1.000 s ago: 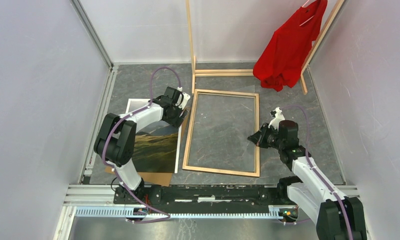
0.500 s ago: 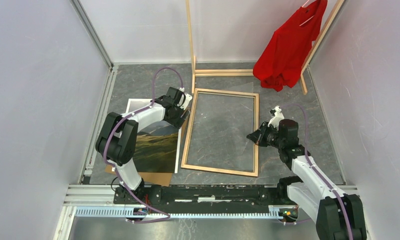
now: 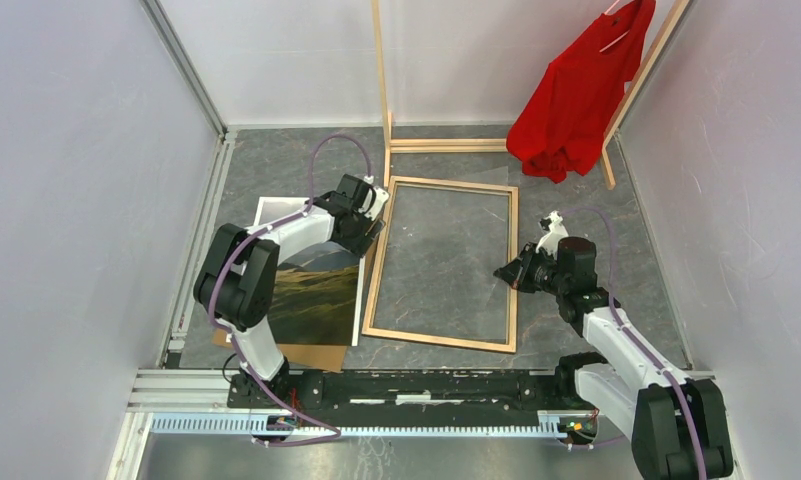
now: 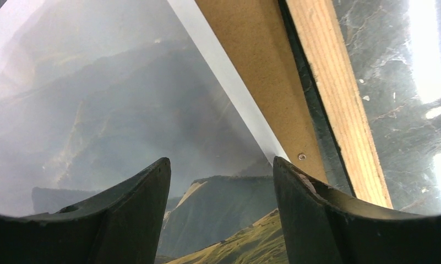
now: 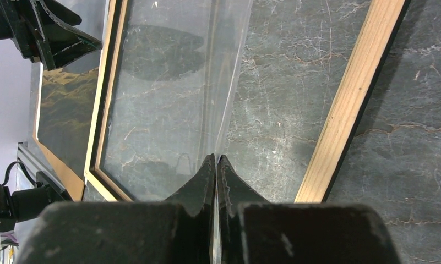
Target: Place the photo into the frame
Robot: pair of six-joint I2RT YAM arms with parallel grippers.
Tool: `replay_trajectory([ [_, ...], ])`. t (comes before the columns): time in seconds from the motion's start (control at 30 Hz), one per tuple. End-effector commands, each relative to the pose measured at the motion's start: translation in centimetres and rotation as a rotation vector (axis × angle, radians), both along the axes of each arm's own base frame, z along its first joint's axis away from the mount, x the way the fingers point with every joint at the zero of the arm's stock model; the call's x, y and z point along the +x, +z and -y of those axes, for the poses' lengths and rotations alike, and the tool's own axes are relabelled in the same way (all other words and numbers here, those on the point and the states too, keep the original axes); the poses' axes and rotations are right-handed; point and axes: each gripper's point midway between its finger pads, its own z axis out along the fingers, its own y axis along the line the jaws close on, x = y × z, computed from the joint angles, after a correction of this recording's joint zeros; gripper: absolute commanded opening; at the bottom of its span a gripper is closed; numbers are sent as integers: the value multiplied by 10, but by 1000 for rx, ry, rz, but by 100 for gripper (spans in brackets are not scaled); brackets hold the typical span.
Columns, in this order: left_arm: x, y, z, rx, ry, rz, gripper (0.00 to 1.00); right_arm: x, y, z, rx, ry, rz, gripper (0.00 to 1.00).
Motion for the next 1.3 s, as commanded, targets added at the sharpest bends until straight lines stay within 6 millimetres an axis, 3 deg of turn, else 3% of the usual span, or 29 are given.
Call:
replay_trajectory([
  [0.0,-4,-7,16,-13,-54,-16,75,10,7,1,-12,1,60,6],
  [0.1,-3,-5,17,-11,-58,-10,75,10,3,2,-21,5,46,16],
  [0.17,-2,-3,17,-9,-56,-3,75,11,3,3,-33,2,38,34],
  [0.4,0,2,15,-1,-57,15,75,13,-1,11,-87,-16,20,74],
  [0.63,0,2,14,7,-57,18,75,7,-8,20,-159,-19,-26,84],
  [0.97,0,3,14,6,-59,17,75,11,2,41,-282,-69,-36,92],
  [1.1,0,4,14,3,-60,19,75,7,10,25,-188,-30,-18,92],
  [1.27,2,5,15,1,-59,22,75,-11,-3,8,-151,2,-50,91],
])
